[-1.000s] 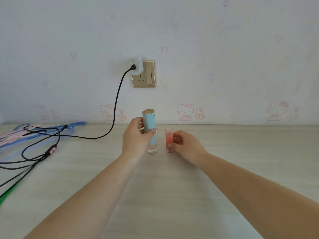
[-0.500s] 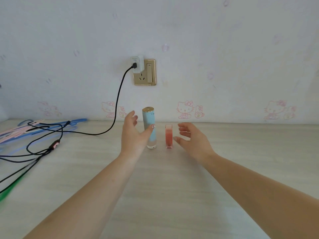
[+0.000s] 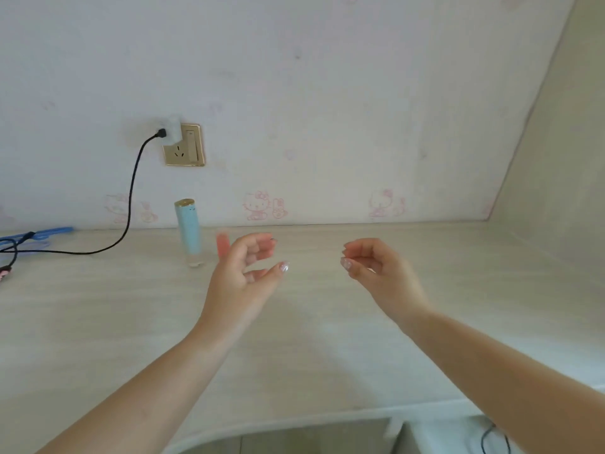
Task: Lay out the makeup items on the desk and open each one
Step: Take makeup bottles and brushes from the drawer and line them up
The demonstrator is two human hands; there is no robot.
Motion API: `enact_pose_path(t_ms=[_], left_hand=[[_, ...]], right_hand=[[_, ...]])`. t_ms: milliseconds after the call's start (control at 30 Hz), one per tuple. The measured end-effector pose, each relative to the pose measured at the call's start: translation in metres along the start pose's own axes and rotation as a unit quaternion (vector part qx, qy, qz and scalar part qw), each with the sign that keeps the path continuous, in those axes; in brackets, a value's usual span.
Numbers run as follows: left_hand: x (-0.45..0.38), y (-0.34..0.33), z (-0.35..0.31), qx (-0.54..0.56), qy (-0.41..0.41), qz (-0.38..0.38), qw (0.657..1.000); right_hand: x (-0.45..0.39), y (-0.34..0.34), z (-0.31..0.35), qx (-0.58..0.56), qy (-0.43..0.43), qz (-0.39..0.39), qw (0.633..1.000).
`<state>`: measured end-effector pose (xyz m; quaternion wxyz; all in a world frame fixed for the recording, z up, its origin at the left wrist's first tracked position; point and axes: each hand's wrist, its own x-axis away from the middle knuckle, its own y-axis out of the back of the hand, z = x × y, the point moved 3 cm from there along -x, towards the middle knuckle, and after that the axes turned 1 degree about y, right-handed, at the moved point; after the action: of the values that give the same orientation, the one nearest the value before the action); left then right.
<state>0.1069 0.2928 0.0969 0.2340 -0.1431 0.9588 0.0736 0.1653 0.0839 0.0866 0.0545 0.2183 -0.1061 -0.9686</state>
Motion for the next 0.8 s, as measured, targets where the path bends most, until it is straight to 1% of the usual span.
enact_pose_path(t_ms=[100,233,400,500,567,633,700,800], left_hand=[[0.029,-0.04,-0.014,0.022,0.0,0.062,0.998],[0.082,-0.104,-0.028,0.049,0.012,0.165,0.985],[0.143,-0.18,-0.031,0.05,0.054,0.274,0.959],[0.171,-0.219,-0.029,0.038,0.068,0.328,0.942],[0.188,-0.243,-0.022,0.03,0.094,0.369,0.924],[0.202,-0.262,-0.011,0.006,0.116,0.403,0.908],[0.211,-0.278,0.001,-0.039,0.124,0.417,0.899],[0.223,-0.299,0.018,-0.122,0.133,0.438,0.88]], right_hand=[[0.036,0.049,0.006,0.025,0.0,-0.014,1.0],[0.099,0.125,0.005,0.072,-0.036,-0.041,0.996],[0.173,0.198,-0.011,0.129,-0.124,-0.044,0.983],[0.203,0.225,-0.021,0.177,-0.162,-0.03,0.97],[0.22,0.239,-0.031,0.194,-0.196,-0.024,0.961],[0.232,0.246,-0.041,0.229,-0.215,0.013,0.949],[0.243,0.252,-0.056,0.264,-0.248,0.075,0.929],[0.256,0.26,-0.08,0.341,-0.307,0.186,0.869]])
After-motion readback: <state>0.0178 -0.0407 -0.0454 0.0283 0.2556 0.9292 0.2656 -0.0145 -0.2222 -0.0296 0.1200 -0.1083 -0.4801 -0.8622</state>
